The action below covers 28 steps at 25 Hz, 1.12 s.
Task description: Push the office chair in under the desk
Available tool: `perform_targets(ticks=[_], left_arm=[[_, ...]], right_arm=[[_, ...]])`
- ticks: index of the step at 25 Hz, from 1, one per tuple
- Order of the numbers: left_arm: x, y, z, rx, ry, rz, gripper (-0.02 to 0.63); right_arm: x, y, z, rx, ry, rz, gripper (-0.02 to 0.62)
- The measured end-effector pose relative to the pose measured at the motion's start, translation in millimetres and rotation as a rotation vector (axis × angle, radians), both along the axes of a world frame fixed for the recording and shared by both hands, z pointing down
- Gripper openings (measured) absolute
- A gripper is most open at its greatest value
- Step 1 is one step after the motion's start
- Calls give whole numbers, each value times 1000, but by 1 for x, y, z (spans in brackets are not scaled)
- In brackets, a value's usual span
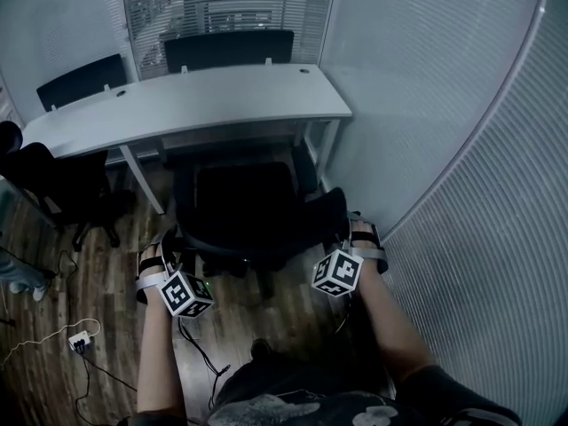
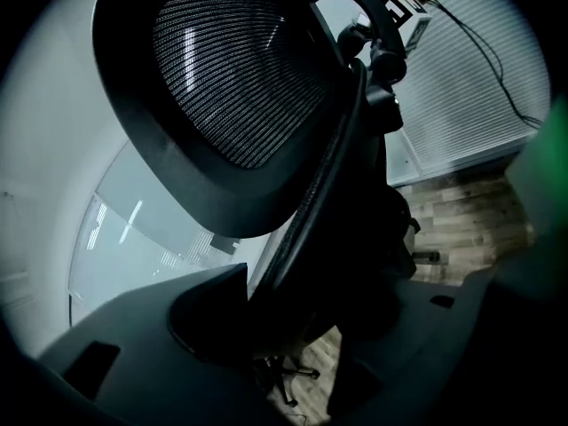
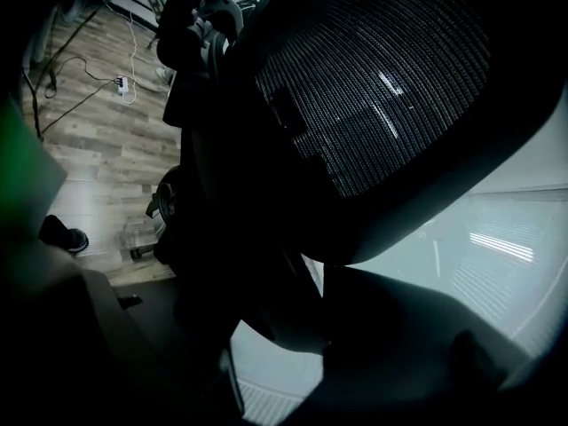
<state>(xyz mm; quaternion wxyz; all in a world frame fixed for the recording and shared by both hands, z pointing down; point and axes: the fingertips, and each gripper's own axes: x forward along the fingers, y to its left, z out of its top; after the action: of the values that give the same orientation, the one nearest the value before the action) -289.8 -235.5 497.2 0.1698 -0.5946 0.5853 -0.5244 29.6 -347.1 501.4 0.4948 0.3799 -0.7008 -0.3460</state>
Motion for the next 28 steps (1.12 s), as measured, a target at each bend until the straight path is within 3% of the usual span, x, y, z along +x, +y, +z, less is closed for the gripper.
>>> perform_targets(ticks=[12, 28], left_arm=[[-40, -88, 1, 1, 13, 14, 271], [-85, -192, 3, -20, -7, -5, 272]], right_arm=[[-40, -91, -3, 8, 4, 33, 261], [-87, -197, 2, 33, -27, -9, 261]])
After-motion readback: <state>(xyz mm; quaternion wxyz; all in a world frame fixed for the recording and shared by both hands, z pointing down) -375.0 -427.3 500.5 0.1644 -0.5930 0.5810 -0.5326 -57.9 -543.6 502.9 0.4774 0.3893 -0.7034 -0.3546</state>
